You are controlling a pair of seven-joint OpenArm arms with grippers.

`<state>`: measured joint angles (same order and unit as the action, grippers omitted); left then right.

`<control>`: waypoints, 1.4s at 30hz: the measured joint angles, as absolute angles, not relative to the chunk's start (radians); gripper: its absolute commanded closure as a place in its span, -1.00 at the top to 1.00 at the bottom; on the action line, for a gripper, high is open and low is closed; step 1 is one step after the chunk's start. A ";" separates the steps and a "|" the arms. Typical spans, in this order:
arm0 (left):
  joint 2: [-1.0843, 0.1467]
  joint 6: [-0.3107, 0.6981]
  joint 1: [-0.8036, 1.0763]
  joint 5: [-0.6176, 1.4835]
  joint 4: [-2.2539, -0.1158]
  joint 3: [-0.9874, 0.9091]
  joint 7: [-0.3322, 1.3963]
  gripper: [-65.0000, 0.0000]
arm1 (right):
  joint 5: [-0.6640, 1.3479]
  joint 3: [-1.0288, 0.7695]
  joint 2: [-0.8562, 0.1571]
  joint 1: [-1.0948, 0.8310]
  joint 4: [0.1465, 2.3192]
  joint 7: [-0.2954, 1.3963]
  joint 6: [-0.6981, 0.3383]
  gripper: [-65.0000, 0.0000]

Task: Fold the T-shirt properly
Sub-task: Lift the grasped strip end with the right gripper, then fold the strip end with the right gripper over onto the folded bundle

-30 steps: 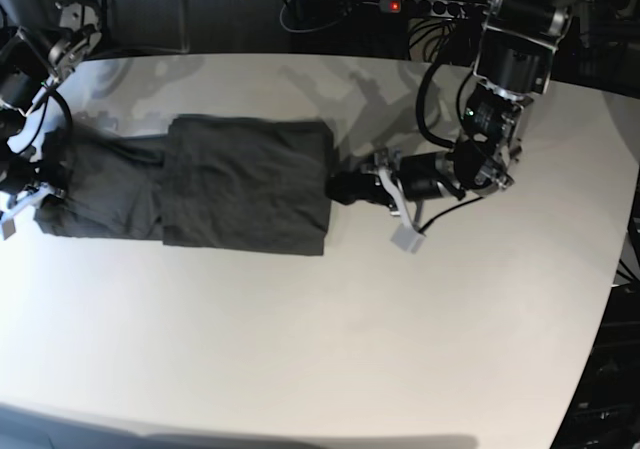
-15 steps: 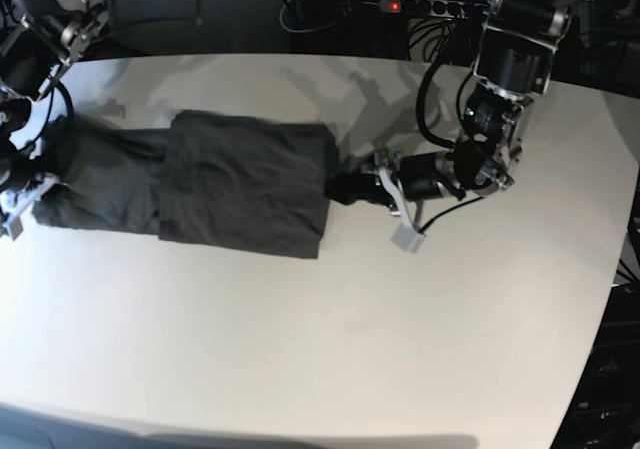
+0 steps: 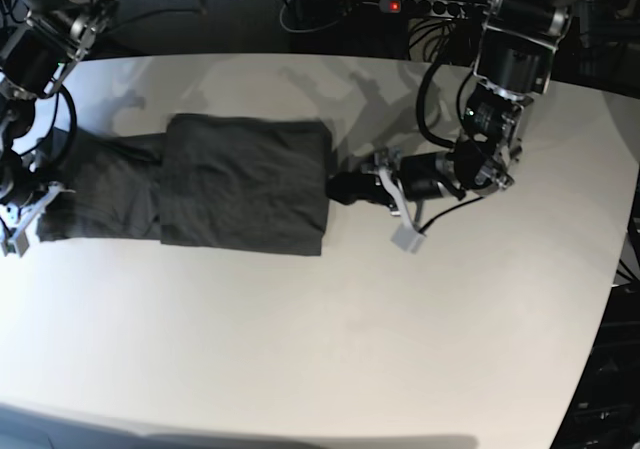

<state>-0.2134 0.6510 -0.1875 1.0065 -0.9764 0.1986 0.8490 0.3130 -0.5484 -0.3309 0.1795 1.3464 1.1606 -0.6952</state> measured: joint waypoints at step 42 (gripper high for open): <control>-0.216 0.638 -0.184 0.996 -1.008 0.199 0.888 -0.93 | 0.324 -0.204 -0.051 0.116 1.844 1.388 -0.696 -0.99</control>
